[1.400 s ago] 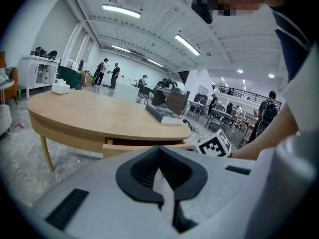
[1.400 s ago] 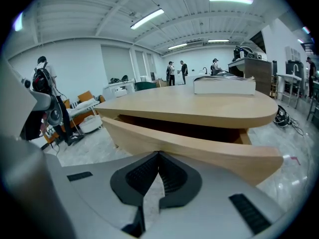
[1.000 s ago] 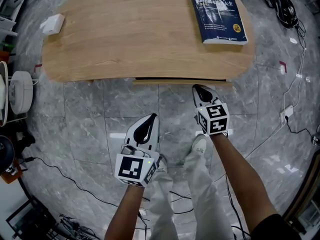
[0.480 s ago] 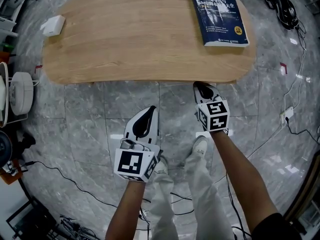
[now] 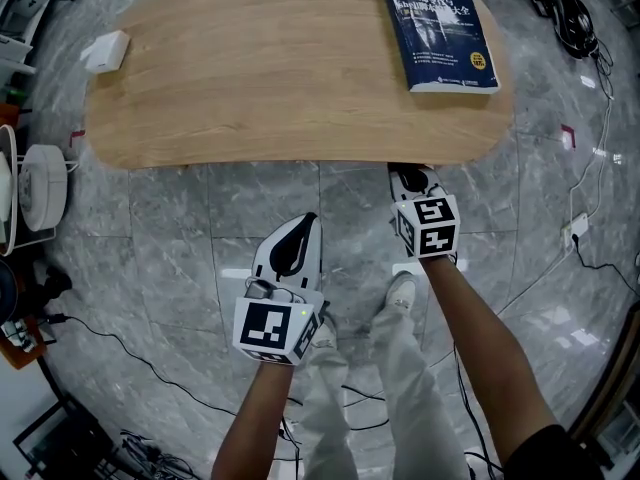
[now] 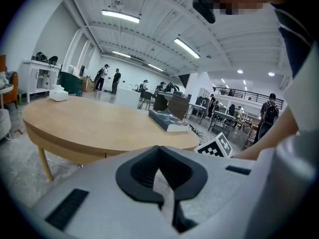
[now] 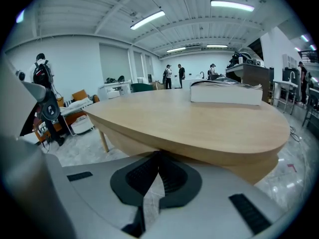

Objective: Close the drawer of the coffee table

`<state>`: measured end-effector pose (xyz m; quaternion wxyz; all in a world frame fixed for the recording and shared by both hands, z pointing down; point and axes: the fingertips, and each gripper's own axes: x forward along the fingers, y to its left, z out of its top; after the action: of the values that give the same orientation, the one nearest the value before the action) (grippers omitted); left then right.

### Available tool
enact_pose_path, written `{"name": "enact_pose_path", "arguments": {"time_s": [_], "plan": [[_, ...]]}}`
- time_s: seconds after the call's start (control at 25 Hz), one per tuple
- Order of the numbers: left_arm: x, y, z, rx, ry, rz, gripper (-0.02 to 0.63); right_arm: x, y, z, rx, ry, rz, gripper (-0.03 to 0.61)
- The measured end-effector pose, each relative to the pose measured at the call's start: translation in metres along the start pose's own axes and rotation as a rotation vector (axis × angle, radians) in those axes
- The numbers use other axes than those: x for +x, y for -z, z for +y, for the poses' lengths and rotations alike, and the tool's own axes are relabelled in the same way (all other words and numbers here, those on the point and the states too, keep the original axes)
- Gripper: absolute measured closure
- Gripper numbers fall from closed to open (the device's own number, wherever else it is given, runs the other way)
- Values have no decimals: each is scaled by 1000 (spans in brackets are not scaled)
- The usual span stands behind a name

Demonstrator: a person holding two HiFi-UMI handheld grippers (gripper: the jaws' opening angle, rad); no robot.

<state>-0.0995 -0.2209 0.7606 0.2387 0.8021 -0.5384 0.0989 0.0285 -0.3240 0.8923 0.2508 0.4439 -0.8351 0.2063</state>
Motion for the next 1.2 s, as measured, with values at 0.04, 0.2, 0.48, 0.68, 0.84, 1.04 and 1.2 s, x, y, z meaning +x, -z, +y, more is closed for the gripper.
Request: {"name": "enact_pose_path", "arguments": {"time_s": [0.04, 0.2, 0.48, 0.68, 0.84, 1.04, 1.2], "plan": [[0, 1, -1, 1, 1, 2, 614, 0, 0, 0, 2, -1, 0, 561], [-1, 5, -2, 6, 4, 14, 614, 1, 0, 0, 9, -2, -2, 561], [-2, 4, -1, 10, 2, 8, 614, -5, -3, 2, 11, -3, -18, 560], [-8, 2, -3, 13, 4, 10, 614, -15, -7, 12, -16, -17, -23, 560], [-14, 1, -3, 5, -10, 18, 614, -28, -15, 24, -22, -41, -25, 560], [-21, -12, -8, 8, -12, 19, 614, -49, -25, 32, -15, -53, -18, 560], [-27, -25, -11, 17, -12, 18, 614, -67, -34, 36, -8, -62, -22, 560]]}}
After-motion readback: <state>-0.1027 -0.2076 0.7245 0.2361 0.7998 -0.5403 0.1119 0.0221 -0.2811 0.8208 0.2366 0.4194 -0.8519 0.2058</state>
